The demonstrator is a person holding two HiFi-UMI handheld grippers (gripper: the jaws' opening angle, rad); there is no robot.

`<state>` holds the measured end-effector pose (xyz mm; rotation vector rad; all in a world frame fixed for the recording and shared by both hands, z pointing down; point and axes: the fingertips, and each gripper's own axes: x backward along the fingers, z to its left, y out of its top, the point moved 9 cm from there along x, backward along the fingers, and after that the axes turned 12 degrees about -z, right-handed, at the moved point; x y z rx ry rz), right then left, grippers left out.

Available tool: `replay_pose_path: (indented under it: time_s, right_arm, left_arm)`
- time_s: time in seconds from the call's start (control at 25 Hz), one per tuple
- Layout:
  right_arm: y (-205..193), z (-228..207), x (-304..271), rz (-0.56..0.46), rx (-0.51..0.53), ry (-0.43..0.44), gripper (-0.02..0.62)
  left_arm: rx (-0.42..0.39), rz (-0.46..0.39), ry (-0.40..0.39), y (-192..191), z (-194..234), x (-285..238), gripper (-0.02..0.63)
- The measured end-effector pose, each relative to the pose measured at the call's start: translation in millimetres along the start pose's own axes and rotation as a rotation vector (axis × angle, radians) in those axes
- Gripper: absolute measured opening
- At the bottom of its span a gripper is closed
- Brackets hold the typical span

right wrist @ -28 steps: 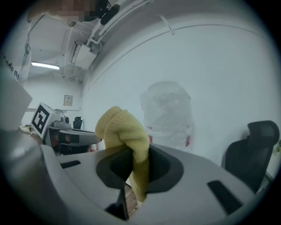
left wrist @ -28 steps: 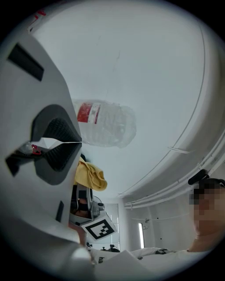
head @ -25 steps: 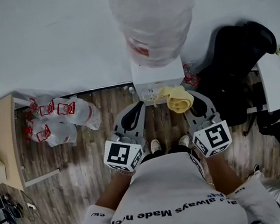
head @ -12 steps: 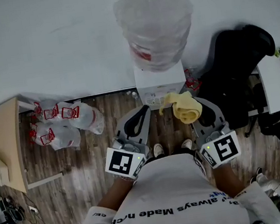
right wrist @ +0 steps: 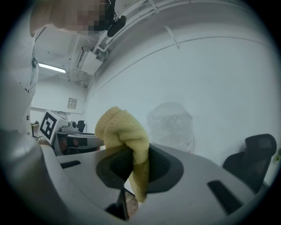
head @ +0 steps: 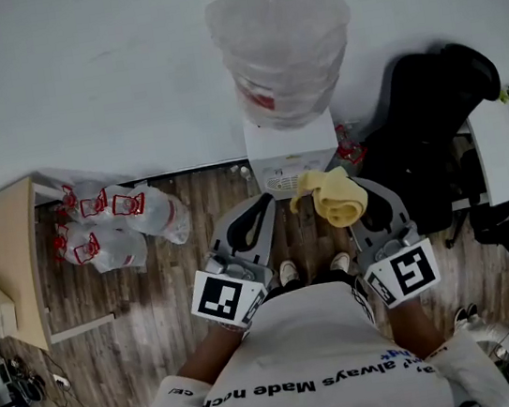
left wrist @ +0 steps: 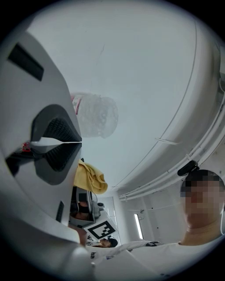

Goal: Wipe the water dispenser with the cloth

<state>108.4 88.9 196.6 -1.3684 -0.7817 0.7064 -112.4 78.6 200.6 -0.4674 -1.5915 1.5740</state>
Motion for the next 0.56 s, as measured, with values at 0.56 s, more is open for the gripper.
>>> replay_pose_path:
  time_s: [0.56]
  right_arm:
    - [5.9, 6.0, 2.8, -0.003, 0.013, 0.003, 0.061]
  left_arm:
    - [0.011, -0.007, -0.007, 4.3, -0.4, 4.9, 0.026]
